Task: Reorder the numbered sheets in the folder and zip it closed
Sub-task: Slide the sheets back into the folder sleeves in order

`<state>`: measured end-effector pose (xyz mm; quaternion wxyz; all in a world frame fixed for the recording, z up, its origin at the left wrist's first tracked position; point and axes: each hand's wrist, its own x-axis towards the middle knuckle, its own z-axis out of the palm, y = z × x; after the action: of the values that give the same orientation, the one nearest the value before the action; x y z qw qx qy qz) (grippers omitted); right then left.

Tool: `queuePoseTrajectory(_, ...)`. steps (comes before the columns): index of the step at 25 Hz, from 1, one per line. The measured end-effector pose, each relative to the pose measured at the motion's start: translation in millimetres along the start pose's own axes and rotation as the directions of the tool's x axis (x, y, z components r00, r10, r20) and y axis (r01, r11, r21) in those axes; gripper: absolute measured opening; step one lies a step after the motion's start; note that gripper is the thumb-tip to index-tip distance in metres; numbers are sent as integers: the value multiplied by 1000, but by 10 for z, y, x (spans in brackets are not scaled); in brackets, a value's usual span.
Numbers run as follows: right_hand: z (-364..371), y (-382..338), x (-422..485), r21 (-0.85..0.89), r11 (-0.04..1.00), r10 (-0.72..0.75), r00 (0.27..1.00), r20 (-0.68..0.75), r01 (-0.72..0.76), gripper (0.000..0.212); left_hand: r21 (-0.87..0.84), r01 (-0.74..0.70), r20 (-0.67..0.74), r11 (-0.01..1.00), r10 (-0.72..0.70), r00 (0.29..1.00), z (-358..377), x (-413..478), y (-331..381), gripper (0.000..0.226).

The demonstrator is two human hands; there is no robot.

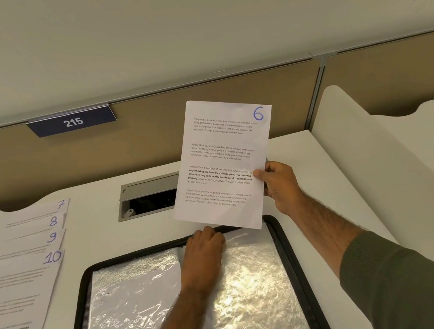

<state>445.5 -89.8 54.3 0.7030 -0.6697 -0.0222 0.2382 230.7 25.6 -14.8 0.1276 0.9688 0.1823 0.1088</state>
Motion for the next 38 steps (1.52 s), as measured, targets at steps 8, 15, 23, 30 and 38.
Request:
queuePoseTrajectory(8,-59,-90,-56,13,1000,-13,1000,5,13,13,-20,53,-8,998,-53,999,-27,-1,88,20)
queuePoseTrajectory(15,-146,-168,-158,16,999,-42,999,-1,42,10,-41,60,-7,997,-61,998,-95,2,105,11)
queuePoseTrajectory(23,-9,-168,-166,24,998,-60,998,-3,60,13,-83,71,88,994,-64,994,-34,-35,182,11)
queuePoseTrajectory(30,282,45,-70,-49,998,-34,999,-4,34,4,-209,7,34,978,0,999,-112,-17,85,12)
queuePoseTrajectory(38,446,221,7,-101,995,-22,999,-35,18,8,-227,-34,-42,973,25,999,-192,57,-1,21)
